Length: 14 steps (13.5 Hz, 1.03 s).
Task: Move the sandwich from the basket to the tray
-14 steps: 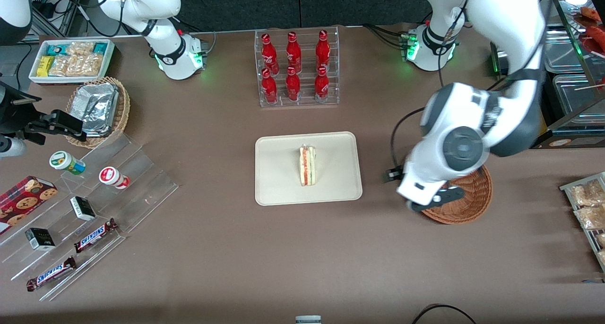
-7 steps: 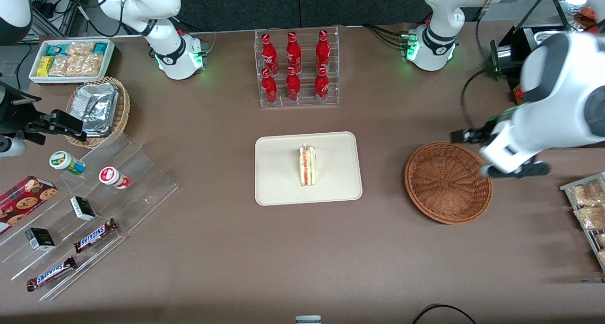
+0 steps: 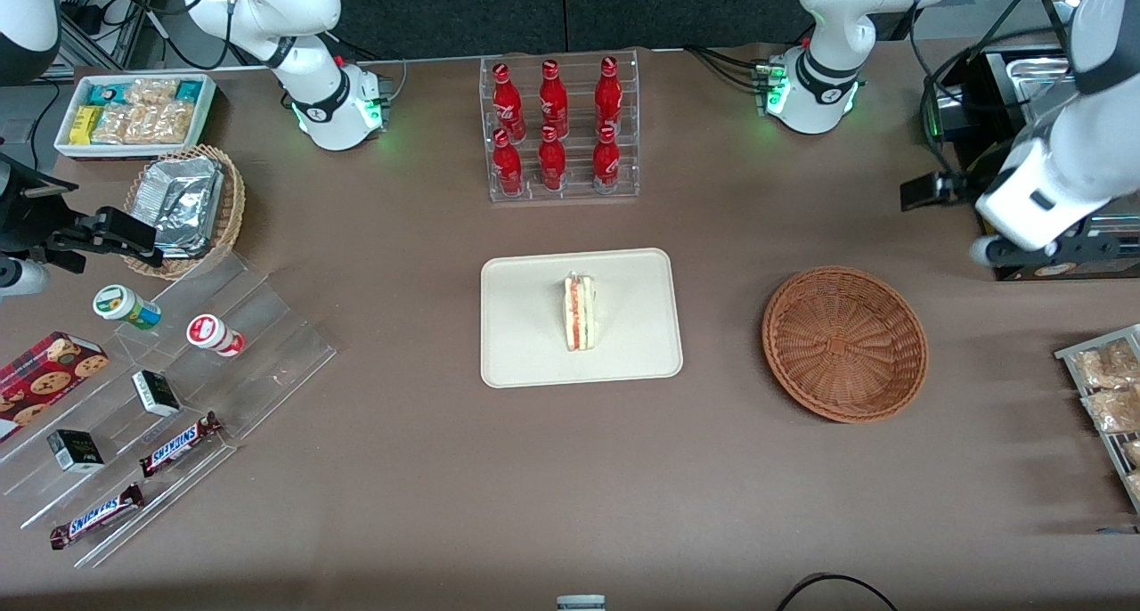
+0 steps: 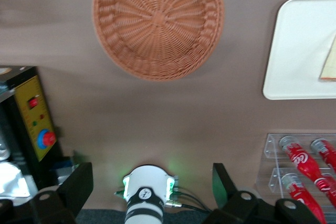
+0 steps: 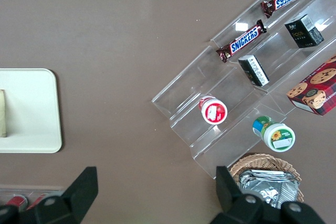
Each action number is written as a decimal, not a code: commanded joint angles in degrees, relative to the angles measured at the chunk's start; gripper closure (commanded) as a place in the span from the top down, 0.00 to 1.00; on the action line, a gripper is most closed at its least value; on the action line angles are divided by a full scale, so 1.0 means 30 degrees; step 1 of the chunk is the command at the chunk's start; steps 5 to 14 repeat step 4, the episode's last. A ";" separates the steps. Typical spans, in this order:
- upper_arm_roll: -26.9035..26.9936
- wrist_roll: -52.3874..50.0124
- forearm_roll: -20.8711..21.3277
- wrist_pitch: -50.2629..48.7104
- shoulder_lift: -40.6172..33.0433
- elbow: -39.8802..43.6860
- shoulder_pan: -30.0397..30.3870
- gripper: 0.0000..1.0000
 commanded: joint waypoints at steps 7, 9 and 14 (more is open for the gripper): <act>0.0321 0.2385 0.0630 -0.0216 -0.1143 -0.1470 0.0553 1.00; 0.0321 0.2385 0.0630 -0.0216 -0.1143 -0.1470 0.0553 1.00; 0.0321 0.2385 0.0630 -0.0216 -0.1143 -0.1470 0.0553 1.00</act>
